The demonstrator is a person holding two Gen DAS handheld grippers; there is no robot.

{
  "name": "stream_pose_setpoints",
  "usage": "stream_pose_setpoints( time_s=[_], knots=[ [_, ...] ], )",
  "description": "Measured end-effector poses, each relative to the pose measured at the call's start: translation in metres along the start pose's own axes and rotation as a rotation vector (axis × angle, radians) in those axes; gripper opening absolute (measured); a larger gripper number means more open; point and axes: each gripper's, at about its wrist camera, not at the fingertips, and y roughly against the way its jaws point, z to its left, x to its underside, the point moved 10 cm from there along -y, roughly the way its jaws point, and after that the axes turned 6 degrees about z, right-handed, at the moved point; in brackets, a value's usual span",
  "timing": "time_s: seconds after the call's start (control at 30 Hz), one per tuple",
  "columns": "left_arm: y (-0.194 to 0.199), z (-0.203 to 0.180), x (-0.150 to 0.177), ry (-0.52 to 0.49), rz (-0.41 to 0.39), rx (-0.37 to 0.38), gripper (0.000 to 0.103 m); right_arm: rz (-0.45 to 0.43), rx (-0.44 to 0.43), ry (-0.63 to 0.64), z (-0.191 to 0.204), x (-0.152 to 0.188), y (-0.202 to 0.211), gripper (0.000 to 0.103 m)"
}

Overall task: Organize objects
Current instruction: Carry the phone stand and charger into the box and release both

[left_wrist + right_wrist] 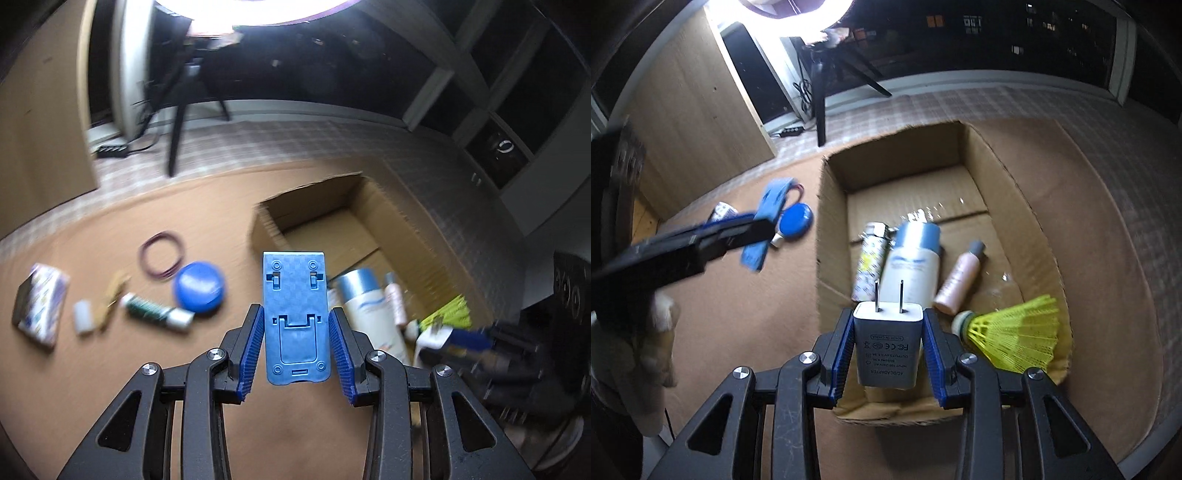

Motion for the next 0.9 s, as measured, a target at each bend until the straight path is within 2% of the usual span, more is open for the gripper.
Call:
stream_pose_setpoints(
  time_s=[0.3, 0.6, 0.7, 0.9],
  knots=[
    [-0.055, -0.058, -0.021, -0.078, 0.063, -0.005, 0.039, 0.027, 0.004, 0.000, -0.014, 0.005, -0.010, 0.033],
    [-0.065, -0.070, -0.018, -0.094, 0.082, -0.002, 0.040, 0.040, -0.004, 0.005, -0.014, 0.011, -0.015, 0.033],
    [-0.060, -0.069, -0.018, -0.080, 0.079, 0.001, 0.058, 0.034, -0.012, -0.006, -0.013, 0.011, -0.013, 0.035],
    [-0.041, -0.057, -0.017, -0.064, 0.045, 0.000, 0.061, 0.007, -0.021, -0.011, -0.009, 0.008, -0.002, 0.041]
  ],
)
